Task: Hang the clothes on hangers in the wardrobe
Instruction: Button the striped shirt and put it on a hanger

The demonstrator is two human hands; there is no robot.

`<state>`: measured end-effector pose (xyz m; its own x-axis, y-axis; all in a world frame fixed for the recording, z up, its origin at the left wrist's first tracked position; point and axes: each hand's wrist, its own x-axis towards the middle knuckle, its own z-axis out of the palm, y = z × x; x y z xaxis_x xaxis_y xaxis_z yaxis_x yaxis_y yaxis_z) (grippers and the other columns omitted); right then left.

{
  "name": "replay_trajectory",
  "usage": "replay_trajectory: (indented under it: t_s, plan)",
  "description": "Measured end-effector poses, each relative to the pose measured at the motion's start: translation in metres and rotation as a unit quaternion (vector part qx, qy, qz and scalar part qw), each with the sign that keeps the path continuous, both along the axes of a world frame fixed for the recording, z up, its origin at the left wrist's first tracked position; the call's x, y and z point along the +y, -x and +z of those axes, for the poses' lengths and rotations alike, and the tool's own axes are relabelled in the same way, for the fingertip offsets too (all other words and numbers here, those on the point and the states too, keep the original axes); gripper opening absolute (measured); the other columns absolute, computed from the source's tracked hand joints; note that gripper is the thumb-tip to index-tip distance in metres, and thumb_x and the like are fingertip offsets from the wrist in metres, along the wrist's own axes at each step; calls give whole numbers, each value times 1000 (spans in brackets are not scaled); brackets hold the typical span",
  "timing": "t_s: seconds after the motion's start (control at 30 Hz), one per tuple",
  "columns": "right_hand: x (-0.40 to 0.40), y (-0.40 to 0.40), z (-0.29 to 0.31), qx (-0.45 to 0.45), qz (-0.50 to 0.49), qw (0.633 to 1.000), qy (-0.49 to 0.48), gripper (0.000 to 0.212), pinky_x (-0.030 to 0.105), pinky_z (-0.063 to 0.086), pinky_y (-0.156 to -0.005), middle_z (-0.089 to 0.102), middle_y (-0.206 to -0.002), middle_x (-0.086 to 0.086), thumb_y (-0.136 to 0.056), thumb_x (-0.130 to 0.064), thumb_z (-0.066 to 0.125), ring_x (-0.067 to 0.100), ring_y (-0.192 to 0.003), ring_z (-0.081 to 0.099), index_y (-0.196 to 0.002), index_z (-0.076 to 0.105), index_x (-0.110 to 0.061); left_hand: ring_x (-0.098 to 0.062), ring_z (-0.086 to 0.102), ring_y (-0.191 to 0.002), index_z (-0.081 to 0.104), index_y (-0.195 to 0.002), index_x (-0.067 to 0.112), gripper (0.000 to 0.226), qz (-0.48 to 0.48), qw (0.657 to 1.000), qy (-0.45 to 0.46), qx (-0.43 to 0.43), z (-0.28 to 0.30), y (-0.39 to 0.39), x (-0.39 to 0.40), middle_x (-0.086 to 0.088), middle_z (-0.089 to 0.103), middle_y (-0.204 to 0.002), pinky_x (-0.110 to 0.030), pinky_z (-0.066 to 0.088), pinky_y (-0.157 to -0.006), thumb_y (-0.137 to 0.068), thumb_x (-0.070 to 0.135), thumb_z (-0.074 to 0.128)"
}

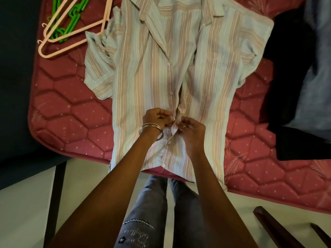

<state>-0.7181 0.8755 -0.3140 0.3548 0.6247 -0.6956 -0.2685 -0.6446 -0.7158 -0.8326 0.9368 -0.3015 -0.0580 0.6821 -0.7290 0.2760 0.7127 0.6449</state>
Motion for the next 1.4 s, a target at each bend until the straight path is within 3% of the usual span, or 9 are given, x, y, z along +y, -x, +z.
replay_trajectory:
  t_s: [0.1, 0.23, 0.37, 0.57, 0.7, 0.93, 1.13, 1.27, 1.4]
  plan:
    - [-3, -2, 9, 110, -71, 991, 6, 10, 40, 56, -77, 68, -79, 9, -89, 2, 60, 22, -76, 67, -90, 68, -2, -14, 69, -61, 68, -80, 10, 18, -20, 1000, -19, 13, 2, -1, -1, -8, 70, -75, -27, 59, -63, -72, -4, 77]
    - [-3, -3, 10, 128, -77, 989, 4, 11, 44, 56, -79, 68, -83, 13, -90, 1, 59, 28, -82, 66, -90, 68, -4, -6, 67, -56, 71, -83, 6, 16, -36, 997, -58, 41, 3, -4, -1, -4, 69, -71, -23, 58, -62, -70, -2, 78]
    - [-2, -1, 4, -4, 4, 999, -37, 13, 50, 54, -80, 71, -88, 14, -84, -8, 67, 34, -82, 67, -94, 74, -10, -6, 66, -55, 72, -83, 4, 15, -42, 993, -89, 59, 4, -7, 0, -3, 69, -69, -21, 57, -59, -71, 1, 79]
    - [0, 1, 4, -208, 101, 970, -77, 19, 13, 49, -78, 73, -91, 9, -84, -3, 69, 11, -79, 65, -102, 73, -3, -19, 70, -67, 70, -87, 1, 14, -53, 991, -102, 62, 1, -9, 0, -10, 70, -77, -27, 59, -65, -74, 0, 76]
    - [-1, 2, 0, -292, 123, 943, -98, 20, -1, 39, -71, 73, -89, 11, -81, -1, 69, 9, -73, 60, -101, 73, -2, -1, 65, -60, 70, -86, 2, 13, -63, 990, -107, 68, 0, -10, -3, -4, 69, -76, -17, 56, -61, -74, 1, 76]
    - [-2, 2, 3, -259, 94, 956, -101, 20, 3, 43, -72, 73, -90, 8, -83, -1, 68, -2, -73, 61, -101, 74, -3, 0, 64, -56, 70, -87, 1, 14, -54, 990, -108, 74, -2, -13, -3, -9, 70, -78, -13, 54, -59, -74, 0, 76]
    - [-3, -3, 2, -179, 145, 967, -105, 30, 38, 55, -85, 74, -99, 6, -86, -22, 55, 16, -94, 68, -105, 73, -7, -5, 60, -64, 72, -91, 1, 18, -78, 981, -125, 126, -1, -13, -3, 1, 67, -78, 0, 45, -61, -75, 7, 77]
    - [6, -9, 6, -246, 229, 930, -152, 23, 29, 53, -75, 74, -86, 6, -84, -11, 56, 13, -78, 66, -95, 76, -7, -16, 66, -70, 73, -95, 3, 16, -101, 978, -115, 140, 1, -13, -2, -12, 73, -85, -25, 57, -73, -84, 12, 69]
    - [13, 1, 3, -337, 277, 890, -130, 19, 25, 43, -59, 69, -69, 7, -84, -8, 56, 19, -59, 62, -81, 74, -5, -21, 70, -67, 76, -88, 6, 23, -70, 985, -96, 126, 2, -14, -2, -11, 73, -77, -33, 59, -71, -80, 27, 74]
